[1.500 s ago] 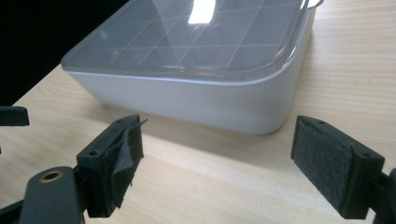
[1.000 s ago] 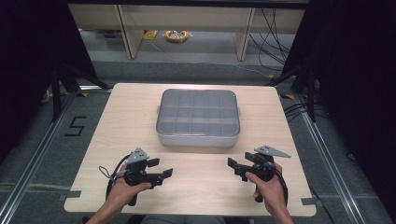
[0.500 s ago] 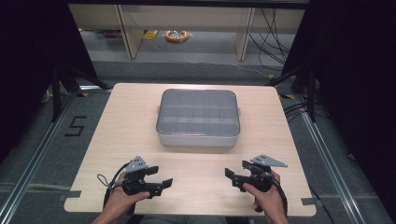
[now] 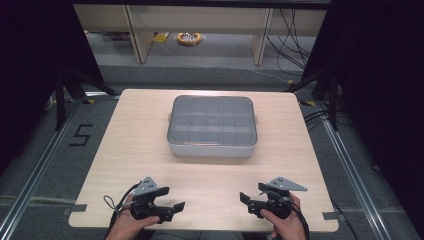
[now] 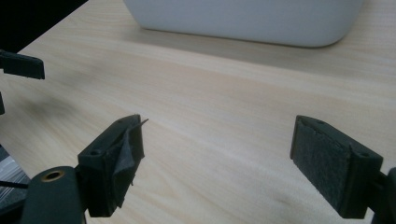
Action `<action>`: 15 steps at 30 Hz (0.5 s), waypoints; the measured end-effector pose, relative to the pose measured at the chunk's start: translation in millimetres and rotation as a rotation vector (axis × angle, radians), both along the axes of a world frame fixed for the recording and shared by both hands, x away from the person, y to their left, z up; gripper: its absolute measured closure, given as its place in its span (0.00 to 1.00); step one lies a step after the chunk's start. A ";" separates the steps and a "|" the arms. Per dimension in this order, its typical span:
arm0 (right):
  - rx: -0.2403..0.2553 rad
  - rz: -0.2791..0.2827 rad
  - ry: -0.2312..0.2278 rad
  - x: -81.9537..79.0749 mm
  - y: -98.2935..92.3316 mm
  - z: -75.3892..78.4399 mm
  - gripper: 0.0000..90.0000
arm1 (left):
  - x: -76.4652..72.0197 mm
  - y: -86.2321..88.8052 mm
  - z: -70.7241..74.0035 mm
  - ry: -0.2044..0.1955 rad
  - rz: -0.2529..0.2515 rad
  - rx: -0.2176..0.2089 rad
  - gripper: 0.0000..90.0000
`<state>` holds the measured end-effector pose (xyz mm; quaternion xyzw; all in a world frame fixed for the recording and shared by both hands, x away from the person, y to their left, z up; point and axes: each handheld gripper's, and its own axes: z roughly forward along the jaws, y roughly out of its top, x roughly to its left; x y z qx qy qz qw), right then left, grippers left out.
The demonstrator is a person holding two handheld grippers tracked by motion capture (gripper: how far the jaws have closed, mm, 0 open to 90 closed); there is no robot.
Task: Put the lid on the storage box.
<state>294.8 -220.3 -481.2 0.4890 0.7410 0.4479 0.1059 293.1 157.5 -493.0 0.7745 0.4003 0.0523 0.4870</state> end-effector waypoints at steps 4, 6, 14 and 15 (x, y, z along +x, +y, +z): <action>-0.010 0.009 -0.009 -3.9 -1.8 -3.1 0.21 | -4.0 1.0 -0.6 -0.001 -0.009 -0.001 0.19; 0.000 0.007 0.003 -6.9 -0.7 -2.7 0.21 | -7.0 0.5 -0.2 0.002 0.006 0.001 0.19; -0.017 0.014 0.005 -14.6 1.9 -6.3 0.22 | -15.1 0.8 -1.2 -0.001 -0.005 0.007 0.20; -0.005 0.000 0.047 -18.0 4.2 -5.0 0.22 | -17.2 0.3 -1.3 0.003 0.000 0.005 0.20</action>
